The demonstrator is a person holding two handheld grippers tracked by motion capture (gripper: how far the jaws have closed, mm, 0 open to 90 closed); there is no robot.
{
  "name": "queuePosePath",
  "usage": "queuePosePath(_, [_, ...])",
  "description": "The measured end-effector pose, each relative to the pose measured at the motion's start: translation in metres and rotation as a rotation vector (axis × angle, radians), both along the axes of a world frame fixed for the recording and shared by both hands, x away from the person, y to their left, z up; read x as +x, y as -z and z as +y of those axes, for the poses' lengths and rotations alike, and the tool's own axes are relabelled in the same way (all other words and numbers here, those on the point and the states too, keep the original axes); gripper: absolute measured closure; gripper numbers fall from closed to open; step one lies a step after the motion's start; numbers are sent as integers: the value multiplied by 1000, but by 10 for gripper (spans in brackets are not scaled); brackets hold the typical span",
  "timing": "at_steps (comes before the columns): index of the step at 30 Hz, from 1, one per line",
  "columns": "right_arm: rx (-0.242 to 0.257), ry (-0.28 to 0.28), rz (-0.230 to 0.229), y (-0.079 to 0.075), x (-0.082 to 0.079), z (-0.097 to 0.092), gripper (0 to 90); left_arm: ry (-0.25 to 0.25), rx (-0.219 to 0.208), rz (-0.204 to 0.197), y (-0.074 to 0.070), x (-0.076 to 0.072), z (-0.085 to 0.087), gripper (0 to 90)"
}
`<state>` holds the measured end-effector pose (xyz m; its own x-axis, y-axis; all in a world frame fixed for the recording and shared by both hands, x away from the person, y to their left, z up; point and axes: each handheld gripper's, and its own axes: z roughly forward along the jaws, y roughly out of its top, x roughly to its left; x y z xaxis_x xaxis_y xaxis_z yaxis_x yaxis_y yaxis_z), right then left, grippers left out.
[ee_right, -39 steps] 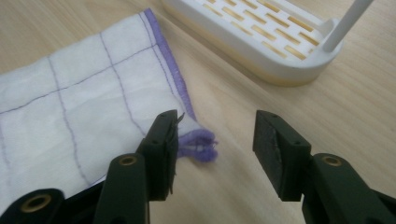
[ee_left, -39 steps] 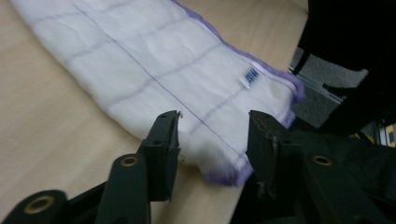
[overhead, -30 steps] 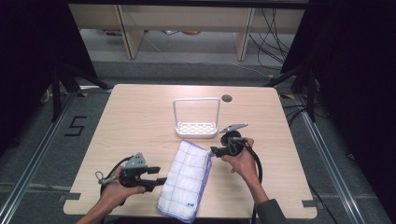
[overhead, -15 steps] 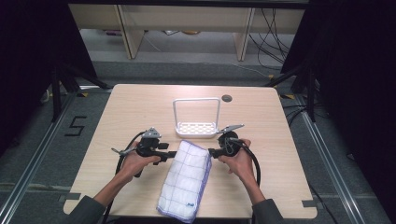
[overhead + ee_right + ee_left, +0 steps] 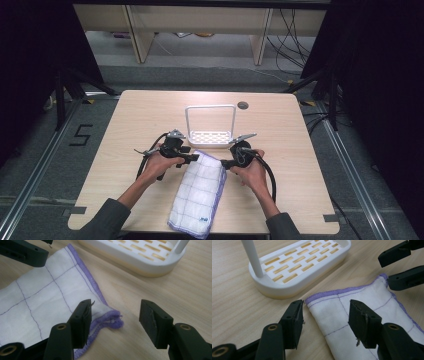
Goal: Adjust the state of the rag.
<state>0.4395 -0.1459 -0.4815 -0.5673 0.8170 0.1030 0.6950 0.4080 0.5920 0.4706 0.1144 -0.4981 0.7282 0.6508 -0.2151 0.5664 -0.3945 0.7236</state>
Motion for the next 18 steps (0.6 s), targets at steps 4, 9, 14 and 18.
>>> queuePosePath(4, [-10, -6, 13, 4, 1, 1, 441, 2, 10, 6, 3, 4, -5, 467])
queuePosePath(9, [-40, -1, 20, 9, 0, 4, 444, 17, 45, 0, 6, 5, -11, 484])
queuePosePath(14, [-55, -8, 12, 14, -1, 4, 453, 42, 90, -12, 8, 6, -16, 532])
queuePosePath(18, [-56, -11, 21, 14, -2, 6, 462, 48, 103, -21, 10, 7, -16, 566])
